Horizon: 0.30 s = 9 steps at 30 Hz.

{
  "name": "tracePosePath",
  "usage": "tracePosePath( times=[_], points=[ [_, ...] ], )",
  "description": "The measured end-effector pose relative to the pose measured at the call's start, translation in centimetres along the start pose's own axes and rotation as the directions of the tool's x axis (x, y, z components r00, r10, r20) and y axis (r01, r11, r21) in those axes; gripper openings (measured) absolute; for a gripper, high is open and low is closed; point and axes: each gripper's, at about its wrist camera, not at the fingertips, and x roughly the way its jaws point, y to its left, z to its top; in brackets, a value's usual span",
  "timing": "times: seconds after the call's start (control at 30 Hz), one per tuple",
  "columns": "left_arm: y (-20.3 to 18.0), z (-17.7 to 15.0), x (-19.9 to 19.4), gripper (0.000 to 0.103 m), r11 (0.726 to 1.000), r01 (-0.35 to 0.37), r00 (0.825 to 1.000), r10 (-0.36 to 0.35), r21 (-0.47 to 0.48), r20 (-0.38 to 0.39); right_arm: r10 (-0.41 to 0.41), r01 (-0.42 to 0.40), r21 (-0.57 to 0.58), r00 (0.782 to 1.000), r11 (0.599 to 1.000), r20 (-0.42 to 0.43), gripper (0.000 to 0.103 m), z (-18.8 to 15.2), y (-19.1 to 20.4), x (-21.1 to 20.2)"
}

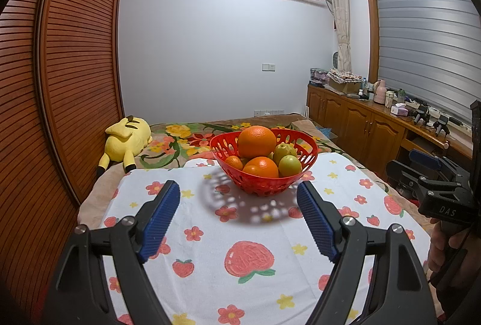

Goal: Organize fruits

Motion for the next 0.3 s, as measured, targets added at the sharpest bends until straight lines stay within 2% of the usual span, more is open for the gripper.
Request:
tracePosePath(
  times=[0.3],
  points=[
    [0.01,0.00,-0.04,0.082,1.000,0.000,1.000,0.000,0.000,0.001,0.000,0.000,-0.001,1.000,1.000,0.001,0.099,0.05,-0.03,-0.07]
  ],
)
